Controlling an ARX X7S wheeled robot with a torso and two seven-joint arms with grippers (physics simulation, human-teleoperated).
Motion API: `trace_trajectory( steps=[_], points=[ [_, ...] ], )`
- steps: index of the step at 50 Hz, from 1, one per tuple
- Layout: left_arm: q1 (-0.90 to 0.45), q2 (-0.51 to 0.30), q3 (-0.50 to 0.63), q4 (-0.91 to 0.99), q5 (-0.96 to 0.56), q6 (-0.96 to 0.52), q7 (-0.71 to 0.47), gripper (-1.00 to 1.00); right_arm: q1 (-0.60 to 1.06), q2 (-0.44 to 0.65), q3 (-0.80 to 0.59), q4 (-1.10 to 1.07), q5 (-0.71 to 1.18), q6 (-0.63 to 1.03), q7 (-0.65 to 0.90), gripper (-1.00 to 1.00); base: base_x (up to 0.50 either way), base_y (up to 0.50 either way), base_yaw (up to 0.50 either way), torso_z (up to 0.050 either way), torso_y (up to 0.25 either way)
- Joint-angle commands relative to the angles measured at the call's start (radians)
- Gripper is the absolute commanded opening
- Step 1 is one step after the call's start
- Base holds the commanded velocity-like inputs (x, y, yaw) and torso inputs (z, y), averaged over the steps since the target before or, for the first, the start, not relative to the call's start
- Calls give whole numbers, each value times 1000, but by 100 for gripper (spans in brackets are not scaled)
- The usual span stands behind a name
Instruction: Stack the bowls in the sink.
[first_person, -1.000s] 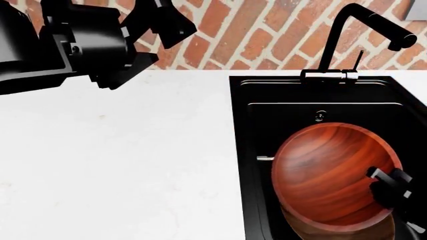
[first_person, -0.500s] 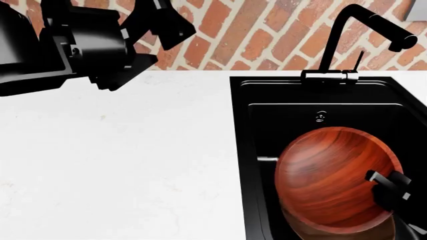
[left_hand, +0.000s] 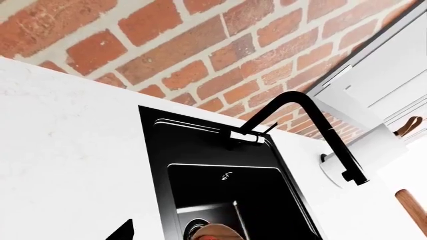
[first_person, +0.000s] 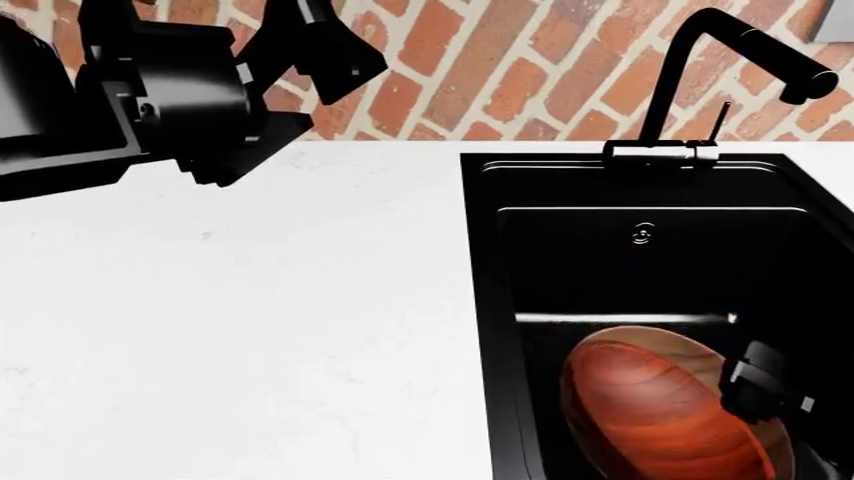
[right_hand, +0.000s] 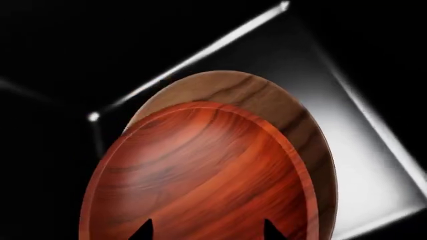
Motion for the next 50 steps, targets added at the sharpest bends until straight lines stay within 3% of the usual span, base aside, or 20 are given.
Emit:
trace_trajectory(
  steps=[1,26,50],
  points=[
    [5,-2,-5,0,0,1,7,100,-12,52,3,-9,-37,66,56,100,0,0,0,0,0],
    [-11,7,-10,-8,2,-7,1,100,81,123,172,-118,158,-46,123,100,0,0,0,0,1],
    [8,29,4,-26,34,-6,13,100,-16,-101,454,-295,219,-193,172,100,0,0,0,0,0]
  ],
)
